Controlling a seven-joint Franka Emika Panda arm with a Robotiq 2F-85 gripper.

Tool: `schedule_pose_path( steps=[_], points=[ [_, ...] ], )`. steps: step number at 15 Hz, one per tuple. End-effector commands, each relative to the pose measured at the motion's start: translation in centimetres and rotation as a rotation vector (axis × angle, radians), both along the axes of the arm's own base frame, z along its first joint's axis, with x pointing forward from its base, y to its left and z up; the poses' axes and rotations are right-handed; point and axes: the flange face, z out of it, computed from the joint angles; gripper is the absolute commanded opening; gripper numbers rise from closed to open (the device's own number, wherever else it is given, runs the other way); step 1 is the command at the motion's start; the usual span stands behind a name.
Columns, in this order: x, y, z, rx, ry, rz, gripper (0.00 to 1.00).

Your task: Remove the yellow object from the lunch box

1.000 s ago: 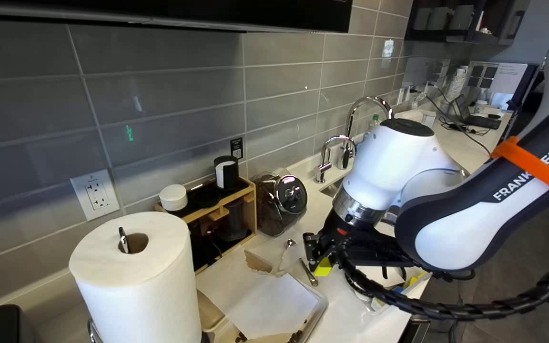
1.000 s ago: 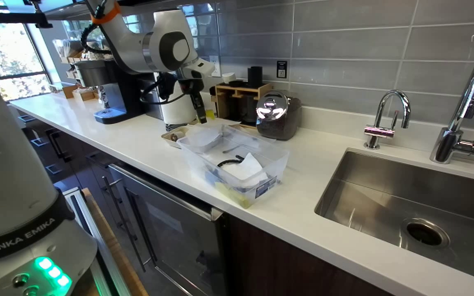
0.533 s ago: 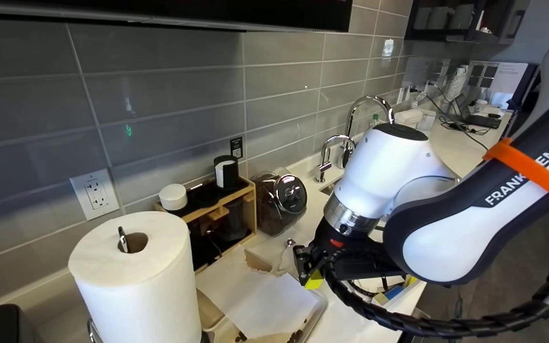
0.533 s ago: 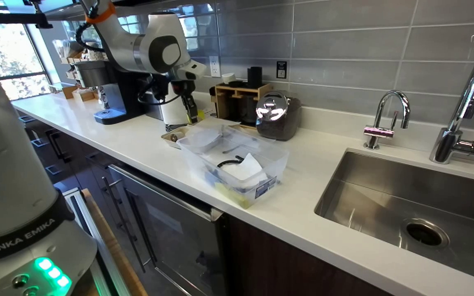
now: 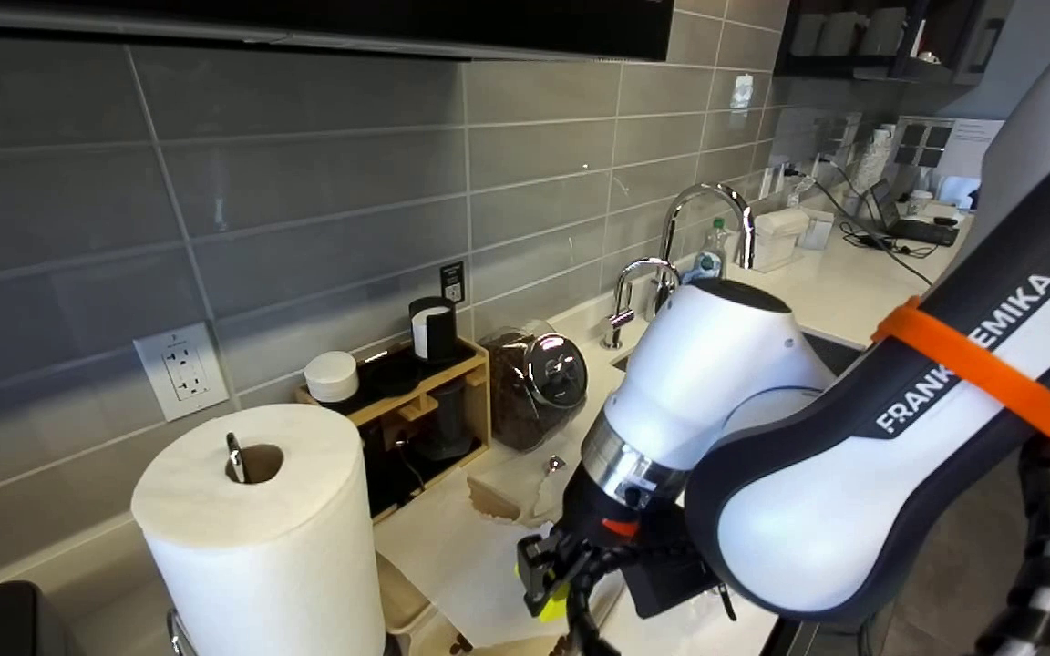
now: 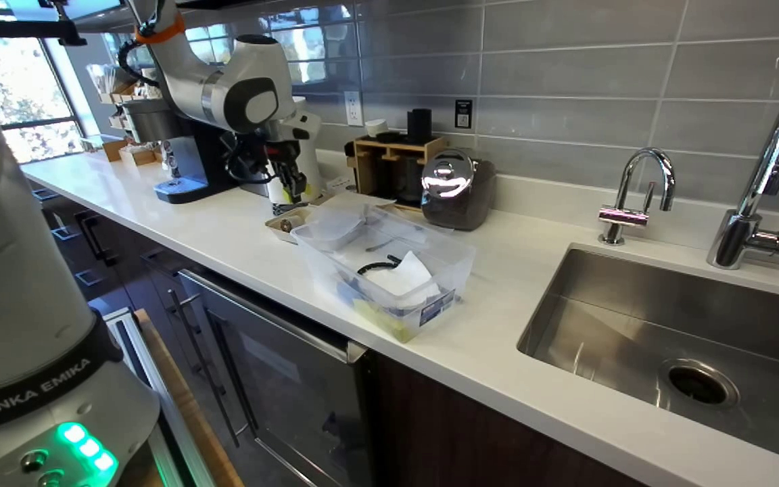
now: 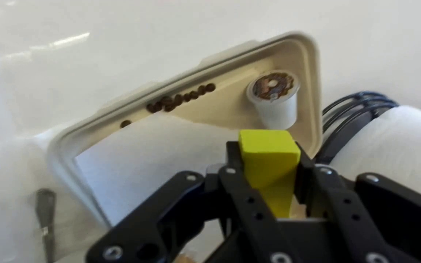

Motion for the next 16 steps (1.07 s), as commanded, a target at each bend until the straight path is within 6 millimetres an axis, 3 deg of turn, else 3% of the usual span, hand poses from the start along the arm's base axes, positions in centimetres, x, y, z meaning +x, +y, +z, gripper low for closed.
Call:
schedule_pose_path(
  steps=[1,8,16],
  points=[
    [1.0,2.9,-3.0,0.036,-0.025,0.193,0.09],
    [5.1,3.1,-4.9,-0.023,-0.151,0.528,0.09],
    [8.3,0.8,-5.7,-0.113,-0.193,0.543,0.09]
  ],
)
